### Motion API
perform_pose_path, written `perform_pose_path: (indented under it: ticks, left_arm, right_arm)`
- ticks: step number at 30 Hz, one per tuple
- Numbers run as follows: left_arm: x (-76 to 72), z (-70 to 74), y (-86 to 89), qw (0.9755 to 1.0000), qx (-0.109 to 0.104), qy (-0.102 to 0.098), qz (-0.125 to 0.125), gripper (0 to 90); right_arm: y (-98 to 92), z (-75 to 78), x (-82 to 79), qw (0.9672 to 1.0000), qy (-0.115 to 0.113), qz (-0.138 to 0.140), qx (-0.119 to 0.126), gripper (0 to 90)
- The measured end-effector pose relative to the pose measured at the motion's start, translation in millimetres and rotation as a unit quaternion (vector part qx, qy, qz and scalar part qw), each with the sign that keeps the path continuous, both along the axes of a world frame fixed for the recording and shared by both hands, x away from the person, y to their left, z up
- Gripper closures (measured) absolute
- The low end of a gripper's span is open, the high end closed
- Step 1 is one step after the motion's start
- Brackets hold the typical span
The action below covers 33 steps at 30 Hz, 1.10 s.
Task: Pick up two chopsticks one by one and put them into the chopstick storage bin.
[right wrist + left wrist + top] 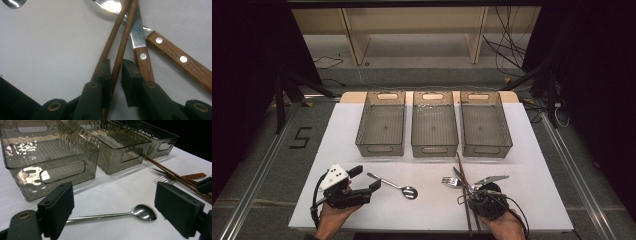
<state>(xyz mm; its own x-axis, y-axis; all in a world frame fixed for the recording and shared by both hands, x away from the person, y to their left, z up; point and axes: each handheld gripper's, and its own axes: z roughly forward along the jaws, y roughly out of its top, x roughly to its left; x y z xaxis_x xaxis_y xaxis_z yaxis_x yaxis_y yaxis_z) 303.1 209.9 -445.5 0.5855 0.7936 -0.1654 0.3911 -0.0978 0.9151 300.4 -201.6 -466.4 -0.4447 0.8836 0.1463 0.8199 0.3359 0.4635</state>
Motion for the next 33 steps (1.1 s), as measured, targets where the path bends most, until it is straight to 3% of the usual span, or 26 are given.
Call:
perform_pose_path:
  ticks: [12, 21, 33]
  left_arm:
    - [0.1, 0.1, -0.2, 1.0, 0.002, 0.0, -0.002, 15.8]
    - [0.3, 0.1, 0.1, 1.0, 0.003, 0.0, -0.001, 15.8]
    - [0.3, 0.2, 0.0, 1.0, 0.001, 0.001, 0.0, 15.8]
  right_arm:
    - [-11.8, 2.3, -1.8, 0.9997, 0.001, -0.021, 0.009, 84.3]
    - [-12.2, 5.1, -4.5, 0.9997, -0.003, -0.014, 0.019, 84.9]
    - [-11.2, 9.8, -7.3, 0.9998, -0.014, 0.005, 0.01, 85.3]
